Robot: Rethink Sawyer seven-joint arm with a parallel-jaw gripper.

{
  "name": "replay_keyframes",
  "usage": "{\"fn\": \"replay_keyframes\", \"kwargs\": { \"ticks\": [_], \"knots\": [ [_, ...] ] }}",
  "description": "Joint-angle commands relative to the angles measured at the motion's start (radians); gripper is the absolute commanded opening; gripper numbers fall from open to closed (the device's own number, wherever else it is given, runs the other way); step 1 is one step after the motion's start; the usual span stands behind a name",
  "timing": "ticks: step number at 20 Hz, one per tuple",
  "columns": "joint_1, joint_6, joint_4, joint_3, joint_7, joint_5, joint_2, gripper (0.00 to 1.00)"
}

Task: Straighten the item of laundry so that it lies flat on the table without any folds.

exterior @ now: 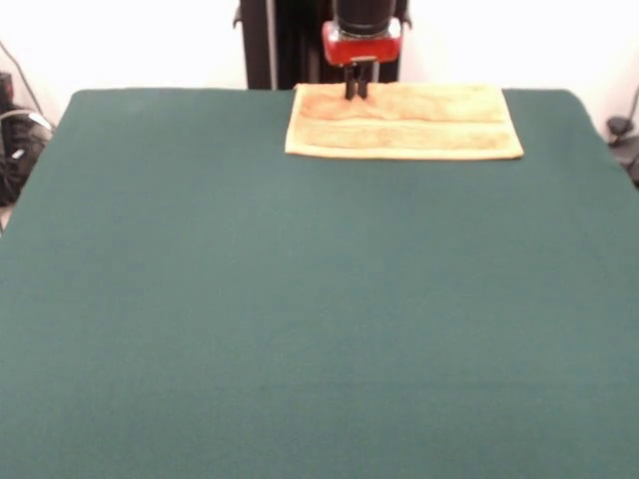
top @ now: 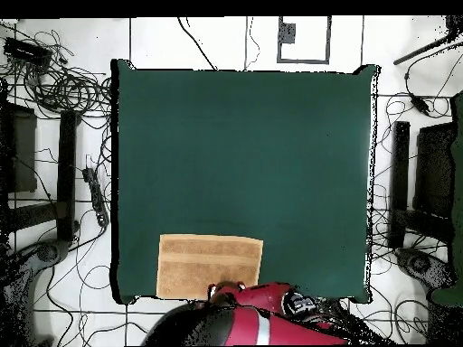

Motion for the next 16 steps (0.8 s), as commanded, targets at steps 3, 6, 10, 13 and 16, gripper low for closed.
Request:
{"fn": "replay_keyframes", "kwargs": {
  "ticks": [3,6,10,13,16],
  "knots": [
    [-0.010,0.124,-0.241,0.155,-0.024,-0.021,-0.042,0.00],
    [0.006,0.145,-0.236,0.143,-0.008,-0.020,-0.065,0.00],
    [0.022,0.182,-0.223,0.132,0.004,-0.017,-0.106,0.00],
    [0.033,0.203,-0.207,0.124,0.016,-0.014,-0.139,0.00],
    [0.040,0.226,-0.205,0.123,0.017,-0.012,-0.165,0.00]
  ]
}}
